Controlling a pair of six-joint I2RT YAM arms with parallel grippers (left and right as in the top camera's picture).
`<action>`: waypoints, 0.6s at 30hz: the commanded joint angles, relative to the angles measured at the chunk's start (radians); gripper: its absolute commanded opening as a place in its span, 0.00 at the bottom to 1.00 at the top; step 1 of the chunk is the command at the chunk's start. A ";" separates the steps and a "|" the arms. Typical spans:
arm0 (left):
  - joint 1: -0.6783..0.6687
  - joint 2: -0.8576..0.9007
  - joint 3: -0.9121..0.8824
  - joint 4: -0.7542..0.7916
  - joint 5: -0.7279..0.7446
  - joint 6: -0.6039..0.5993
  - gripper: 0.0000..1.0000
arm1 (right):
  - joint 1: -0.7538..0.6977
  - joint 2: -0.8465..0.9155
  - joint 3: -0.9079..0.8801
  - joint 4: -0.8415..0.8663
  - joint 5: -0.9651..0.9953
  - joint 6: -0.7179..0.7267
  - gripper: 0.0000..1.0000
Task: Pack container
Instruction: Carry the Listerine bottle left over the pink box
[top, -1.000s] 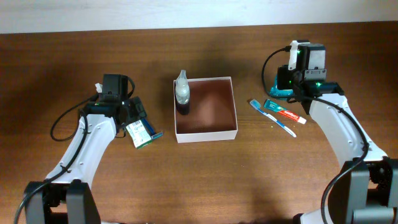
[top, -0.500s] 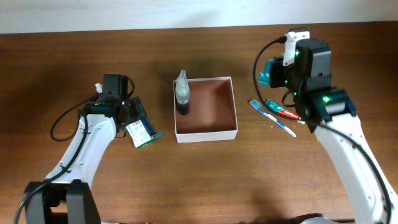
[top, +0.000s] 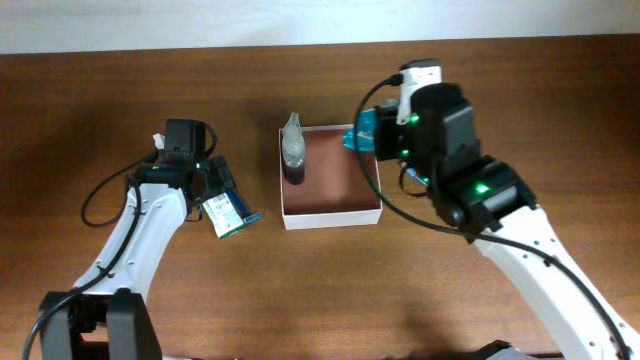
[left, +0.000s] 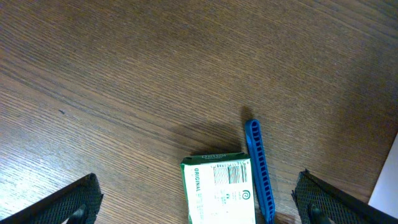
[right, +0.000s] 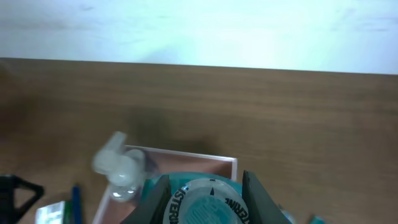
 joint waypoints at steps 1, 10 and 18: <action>-0.003 0.006 -0.002 0.000 -0.010 -0.013 0.99 | 0.036 0.041 0.040 0.038 0.057 0.069 0.24; -0.003 0.006 -0.002 0.000 -0.010 -0.013 0.99 | 0.059 0.133 0.040 0.090 0.060 0.073 0.23; -0.003 0.006 -0.002 0.000 -0.010 -0.013 0.99 | 0.066 0.197 0.052 0.113 0.058 0.005 0.23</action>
